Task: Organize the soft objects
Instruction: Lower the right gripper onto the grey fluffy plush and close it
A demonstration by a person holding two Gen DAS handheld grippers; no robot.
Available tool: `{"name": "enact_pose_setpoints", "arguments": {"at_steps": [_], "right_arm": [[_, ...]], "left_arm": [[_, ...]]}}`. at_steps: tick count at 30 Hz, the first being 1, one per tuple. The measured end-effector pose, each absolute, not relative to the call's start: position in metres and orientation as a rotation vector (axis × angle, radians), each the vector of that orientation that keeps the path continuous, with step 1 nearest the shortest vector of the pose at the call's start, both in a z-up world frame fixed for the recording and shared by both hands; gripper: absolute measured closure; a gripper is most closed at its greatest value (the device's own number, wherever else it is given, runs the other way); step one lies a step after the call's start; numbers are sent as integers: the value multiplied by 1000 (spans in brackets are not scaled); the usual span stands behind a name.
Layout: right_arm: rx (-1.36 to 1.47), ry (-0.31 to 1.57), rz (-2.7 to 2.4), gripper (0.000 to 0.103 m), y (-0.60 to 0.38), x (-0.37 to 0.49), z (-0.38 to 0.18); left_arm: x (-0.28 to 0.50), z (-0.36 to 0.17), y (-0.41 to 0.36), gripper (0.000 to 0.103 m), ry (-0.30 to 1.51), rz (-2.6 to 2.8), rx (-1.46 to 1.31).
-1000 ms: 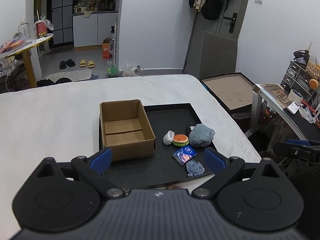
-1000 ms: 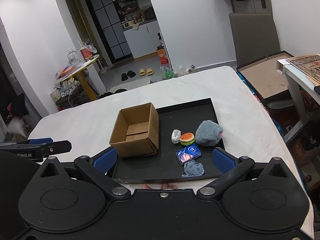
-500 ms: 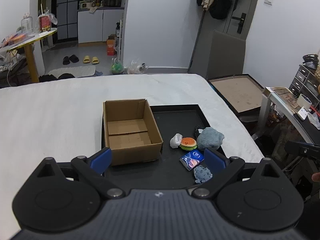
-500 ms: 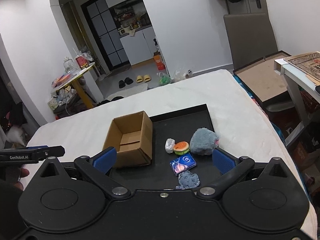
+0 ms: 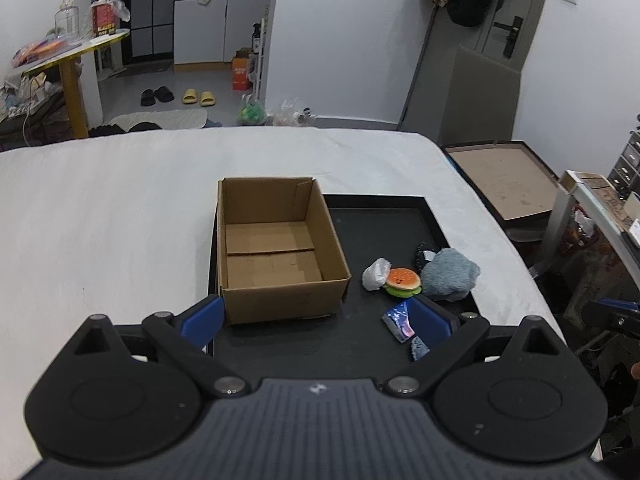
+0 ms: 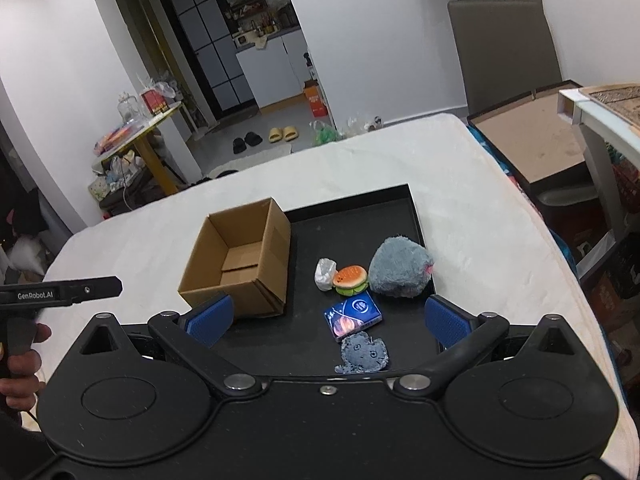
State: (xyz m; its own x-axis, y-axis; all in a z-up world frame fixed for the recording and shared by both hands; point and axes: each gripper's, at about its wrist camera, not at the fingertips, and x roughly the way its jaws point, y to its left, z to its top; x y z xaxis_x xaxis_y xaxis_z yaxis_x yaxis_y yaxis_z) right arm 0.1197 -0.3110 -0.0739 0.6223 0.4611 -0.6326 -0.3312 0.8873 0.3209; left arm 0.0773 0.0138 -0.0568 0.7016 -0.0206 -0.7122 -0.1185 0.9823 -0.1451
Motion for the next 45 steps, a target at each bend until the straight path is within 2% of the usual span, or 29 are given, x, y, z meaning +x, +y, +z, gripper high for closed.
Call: {"name": "enact_pose_setpoints", "arguments": {"at_steps": [4, 20, 26, 40, 45], "right_arm": [[169, 804, 463, 0, -309, 132, -88], [98, 926, 525, 13, -291, 182, -131], [55, 964, 533, 15, -283, 197, -146], [-15, 969, 502, 16, -279, 245, -192], [-32, 986, 443, 15, -279, 267, -215]], "left_arm": [[90, -69, 20, 5, 814, 73, -196], [135, -115, 53, 10, 841, 166, -242], [150, -132, 61, 16, 856, 191, -249], [188, -180, 89, 43, 930, 252, -268], [203, -193, 98, 47, 955, 282, -283]]}}
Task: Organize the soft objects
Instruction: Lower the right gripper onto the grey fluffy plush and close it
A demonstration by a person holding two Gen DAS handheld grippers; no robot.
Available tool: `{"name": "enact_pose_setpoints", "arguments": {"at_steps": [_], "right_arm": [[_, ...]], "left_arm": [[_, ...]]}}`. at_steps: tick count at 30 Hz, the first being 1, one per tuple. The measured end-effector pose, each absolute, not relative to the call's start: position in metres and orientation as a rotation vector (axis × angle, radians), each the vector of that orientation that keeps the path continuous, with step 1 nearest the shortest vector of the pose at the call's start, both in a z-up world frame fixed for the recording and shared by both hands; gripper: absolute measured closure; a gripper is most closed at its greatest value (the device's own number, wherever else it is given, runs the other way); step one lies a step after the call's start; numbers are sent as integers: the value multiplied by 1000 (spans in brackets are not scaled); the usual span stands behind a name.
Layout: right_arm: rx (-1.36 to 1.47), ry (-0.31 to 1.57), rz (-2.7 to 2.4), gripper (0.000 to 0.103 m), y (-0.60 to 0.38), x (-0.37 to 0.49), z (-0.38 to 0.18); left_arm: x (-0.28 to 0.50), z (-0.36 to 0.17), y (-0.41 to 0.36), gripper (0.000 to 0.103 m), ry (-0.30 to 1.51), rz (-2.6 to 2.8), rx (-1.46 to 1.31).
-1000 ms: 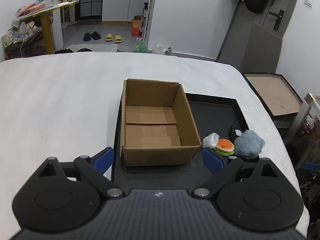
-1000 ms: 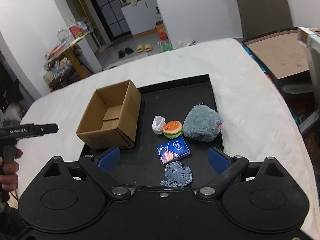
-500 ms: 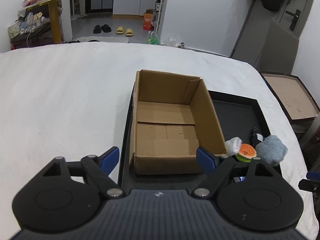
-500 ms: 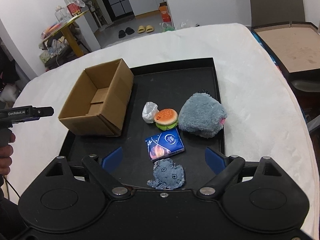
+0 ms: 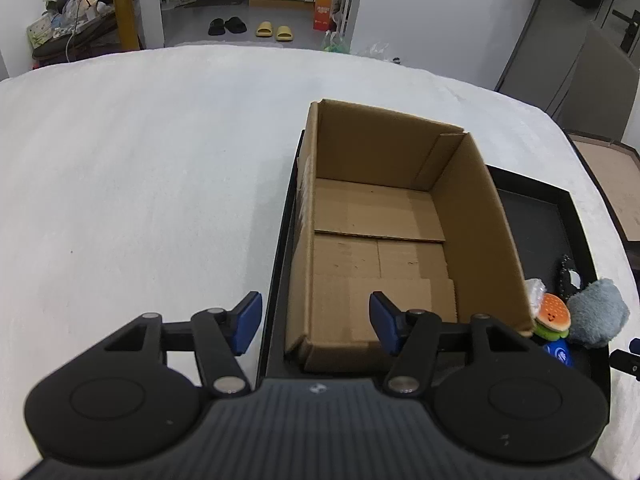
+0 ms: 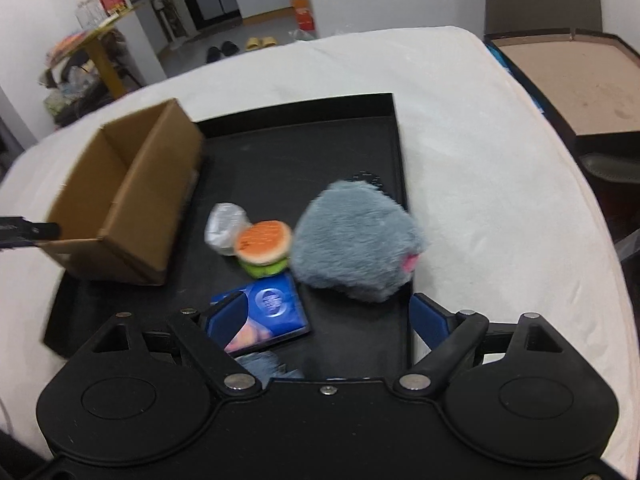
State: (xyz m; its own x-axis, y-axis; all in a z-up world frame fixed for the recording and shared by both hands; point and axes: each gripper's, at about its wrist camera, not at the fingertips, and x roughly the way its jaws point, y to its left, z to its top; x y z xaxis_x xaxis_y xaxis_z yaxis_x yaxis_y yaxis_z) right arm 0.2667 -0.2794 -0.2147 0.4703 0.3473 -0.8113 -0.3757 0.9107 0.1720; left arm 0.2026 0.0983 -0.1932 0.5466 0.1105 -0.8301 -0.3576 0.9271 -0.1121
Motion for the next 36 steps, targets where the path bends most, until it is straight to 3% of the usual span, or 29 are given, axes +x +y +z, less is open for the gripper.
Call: {"name": "enact_pose_setpoints", "arguments": {"at_steps": [11, 13, 16, 31, 36], "right_arm": [[-180, 968, 400, 14, -273, 294, -236], [-217, 959, 397, 12, -269, 298, -238], [-273, 942, 404, 8, -264, 301, -241], [-321, 849, 506, 10, -241, 300, -243], [-357, 828, 500, 25, -239, 293, -243]], "left_arm": [[224, -217, 113, 68, 1011, 296, -304], [228, -223, 113, 79, 1021, 296, -308], [229, -231, 116, 87, 1043, 295, -333], [223, -232, 118, 88, 1061, 271, -321], [224, -233, 116, 87, 1066, 266, -330]]}}
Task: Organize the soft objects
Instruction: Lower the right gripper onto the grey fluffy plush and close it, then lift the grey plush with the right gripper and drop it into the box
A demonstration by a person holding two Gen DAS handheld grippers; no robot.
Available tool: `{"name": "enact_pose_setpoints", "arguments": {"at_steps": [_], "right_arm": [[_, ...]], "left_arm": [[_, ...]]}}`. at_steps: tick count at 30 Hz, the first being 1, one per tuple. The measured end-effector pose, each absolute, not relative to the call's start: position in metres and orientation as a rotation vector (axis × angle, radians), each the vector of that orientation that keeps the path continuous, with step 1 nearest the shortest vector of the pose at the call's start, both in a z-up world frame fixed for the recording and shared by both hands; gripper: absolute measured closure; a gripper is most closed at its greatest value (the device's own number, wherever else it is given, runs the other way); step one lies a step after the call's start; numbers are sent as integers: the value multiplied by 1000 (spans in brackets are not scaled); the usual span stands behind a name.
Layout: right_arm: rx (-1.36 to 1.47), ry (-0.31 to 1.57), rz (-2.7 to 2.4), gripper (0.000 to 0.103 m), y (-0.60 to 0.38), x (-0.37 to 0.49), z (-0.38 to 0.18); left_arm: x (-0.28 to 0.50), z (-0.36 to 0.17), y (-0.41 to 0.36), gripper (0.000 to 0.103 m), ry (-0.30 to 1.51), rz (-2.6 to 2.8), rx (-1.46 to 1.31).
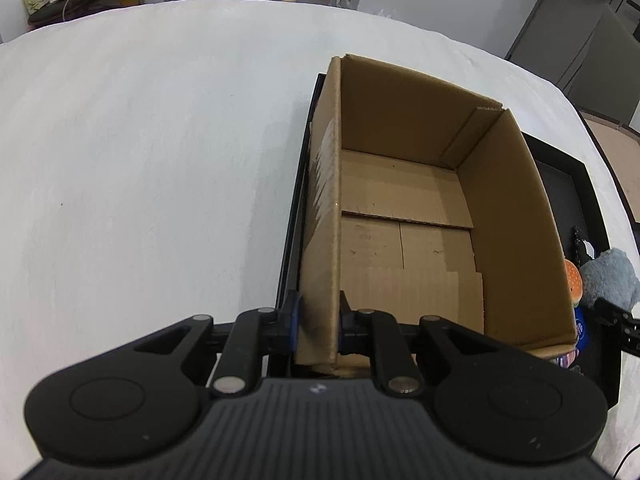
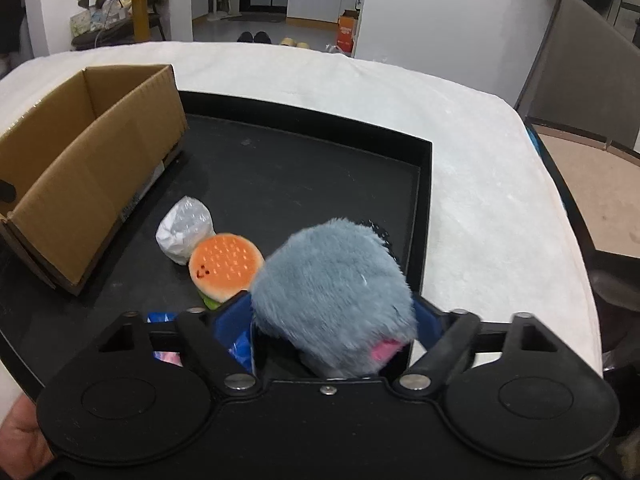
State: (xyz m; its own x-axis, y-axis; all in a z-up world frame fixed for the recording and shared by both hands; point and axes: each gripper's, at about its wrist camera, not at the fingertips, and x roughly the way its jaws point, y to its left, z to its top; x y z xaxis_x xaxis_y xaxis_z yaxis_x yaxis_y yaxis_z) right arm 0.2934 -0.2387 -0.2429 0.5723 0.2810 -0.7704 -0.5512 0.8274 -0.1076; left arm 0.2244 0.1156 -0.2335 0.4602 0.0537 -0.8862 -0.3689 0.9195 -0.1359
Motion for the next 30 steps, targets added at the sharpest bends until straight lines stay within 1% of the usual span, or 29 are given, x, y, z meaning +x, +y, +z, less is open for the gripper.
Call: {"name": "enact_pose_setpoints", "arguments": {"at_steps": [10, 12, 13, 16, 20, 30], "right_arm": [[-455, 858, 520, 26, -239, 277, -254], [-452, 870, 521, 33, -240, 278, -259], [-442, 872, 519, 50, -241, 278, -260], [-373, 884, 521, 56, -246, 283, -257], [-353, 871, 517, 58, -247, 281, -252], [-292, 822, 508, 58, -242, 273, -225]], "left_arm": [[220, -235, 116, 87, 1068, 276, -329], [219, -235, 117, 87, 1071, 275, -327], [223, -236, 117, 87, 1072, 274, -325], [229, -237, 117, 87, 1071, 278, -329], [224, -234, 119, 87, 1061, 284, -340], [225, -237, 117, 86, 1064, 267, -332]]}}
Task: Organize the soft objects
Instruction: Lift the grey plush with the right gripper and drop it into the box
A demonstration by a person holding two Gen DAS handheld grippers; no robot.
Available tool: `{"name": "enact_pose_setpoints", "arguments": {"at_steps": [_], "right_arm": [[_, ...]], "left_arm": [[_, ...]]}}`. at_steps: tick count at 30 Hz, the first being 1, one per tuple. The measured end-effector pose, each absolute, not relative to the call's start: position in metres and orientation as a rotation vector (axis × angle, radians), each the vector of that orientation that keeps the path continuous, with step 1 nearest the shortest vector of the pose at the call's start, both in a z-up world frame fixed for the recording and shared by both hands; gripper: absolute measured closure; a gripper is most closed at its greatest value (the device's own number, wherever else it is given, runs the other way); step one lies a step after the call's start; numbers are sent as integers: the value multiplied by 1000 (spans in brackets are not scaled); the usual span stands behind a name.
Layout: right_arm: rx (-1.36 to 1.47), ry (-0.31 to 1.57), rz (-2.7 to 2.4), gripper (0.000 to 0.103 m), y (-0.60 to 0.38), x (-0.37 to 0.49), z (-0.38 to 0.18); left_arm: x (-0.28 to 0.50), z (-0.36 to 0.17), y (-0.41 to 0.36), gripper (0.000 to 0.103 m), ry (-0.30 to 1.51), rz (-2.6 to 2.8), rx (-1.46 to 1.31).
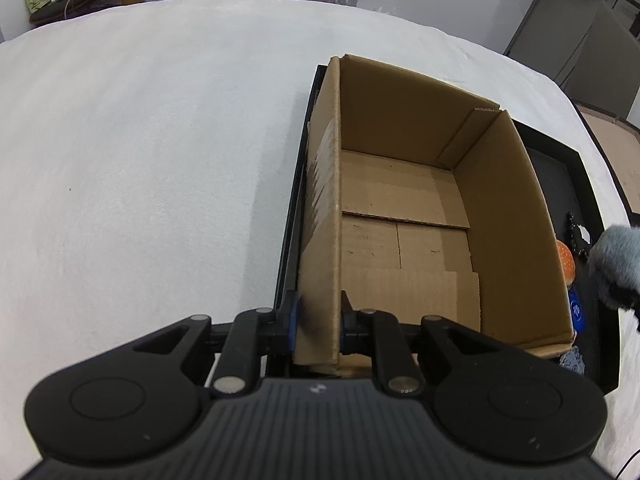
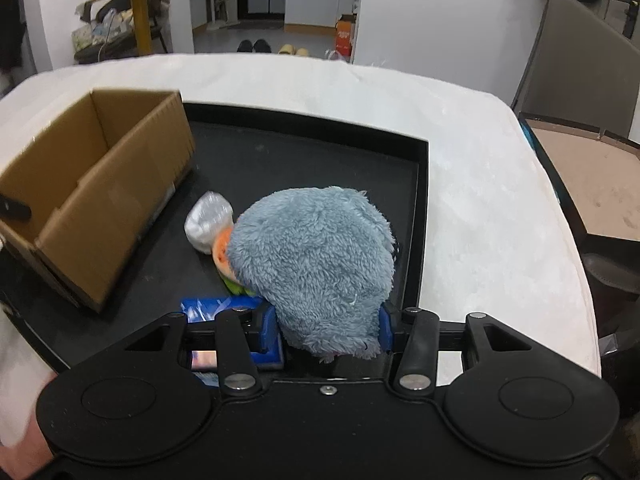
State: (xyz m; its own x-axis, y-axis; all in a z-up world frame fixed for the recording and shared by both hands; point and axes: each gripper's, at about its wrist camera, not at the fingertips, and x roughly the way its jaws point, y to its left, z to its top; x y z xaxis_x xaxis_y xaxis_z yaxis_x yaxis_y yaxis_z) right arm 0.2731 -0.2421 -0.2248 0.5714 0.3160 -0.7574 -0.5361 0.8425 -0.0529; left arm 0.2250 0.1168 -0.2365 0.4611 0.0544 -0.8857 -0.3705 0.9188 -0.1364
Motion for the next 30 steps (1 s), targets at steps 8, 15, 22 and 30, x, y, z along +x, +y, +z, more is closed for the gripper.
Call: {"name": "enact_pose_setpoints", "arguments": {"at_steps": [8, 15, 22, 30], "right_arm": [[-240, 798, 524, 58, -230, 273, -208], [-268, 755, 506, 58, -215, 272, -195], [-256, 714, 556, 58, -199, 272, -179], [-239, 655, 650, 58, -169, 273, -160]], "left_arm": [[224, -227, 110, 84, 1054, 270, -271], [222, -226, 110, 84, 1057, 291, -255], [225, -224, 105, 84, 1056, 286, -237], [225, -220, 104, 84, 1052, 312, -218]]}}
